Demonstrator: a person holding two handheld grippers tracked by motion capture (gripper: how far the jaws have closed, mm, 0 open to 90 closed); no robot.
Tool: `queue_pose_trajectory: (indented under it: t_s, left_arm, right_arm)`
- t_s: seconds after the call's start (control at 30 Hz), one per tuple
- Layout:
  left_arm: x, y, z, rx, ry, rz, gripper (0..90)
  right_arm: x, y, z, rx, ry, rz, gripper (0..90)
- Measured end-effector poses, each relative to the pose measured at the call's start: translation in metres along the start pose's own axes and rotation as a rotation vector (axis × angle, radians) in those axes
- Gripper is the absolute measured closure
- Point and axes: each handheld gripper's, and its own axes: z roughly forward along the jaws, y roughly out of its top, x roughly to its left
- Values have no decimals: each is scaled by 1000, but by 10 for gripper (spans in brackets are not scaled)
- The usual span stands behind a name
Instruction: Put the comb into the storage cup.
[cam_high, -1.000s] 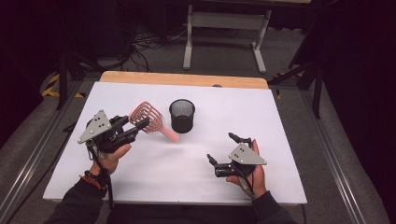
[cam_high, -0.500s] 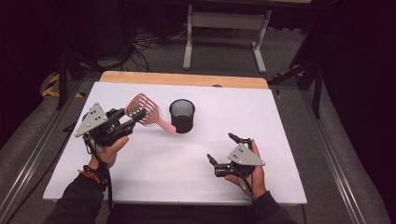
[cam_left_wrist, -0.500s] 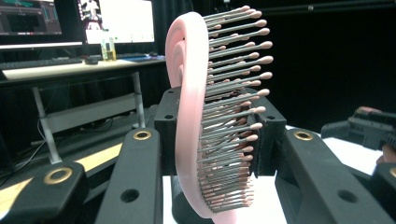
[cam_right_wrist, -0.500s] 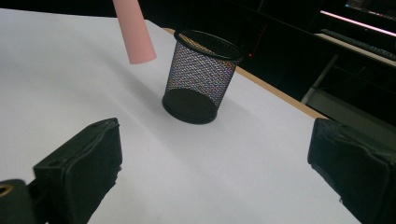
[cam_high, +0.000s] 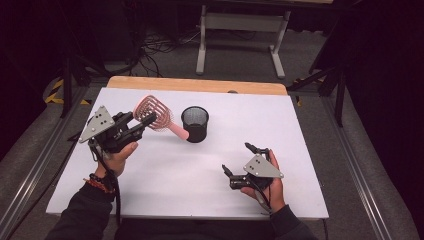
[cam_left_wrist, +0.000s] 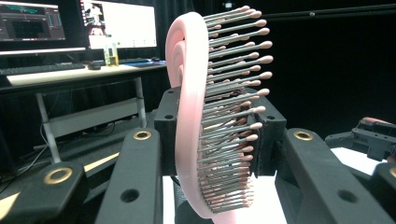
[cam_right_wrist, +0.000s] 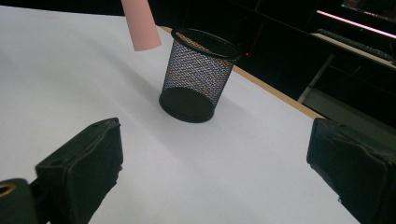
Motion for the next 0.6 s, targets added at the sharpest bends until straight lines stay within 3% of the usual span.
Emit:
queue_pose_trajectory:
  t_s: [0.6]
  left_arm:
    - [0, 19, 12, -10, -4, 21, 635]
  right_arm:
    - [1, 0, 0, 2, 9, -5, 43]
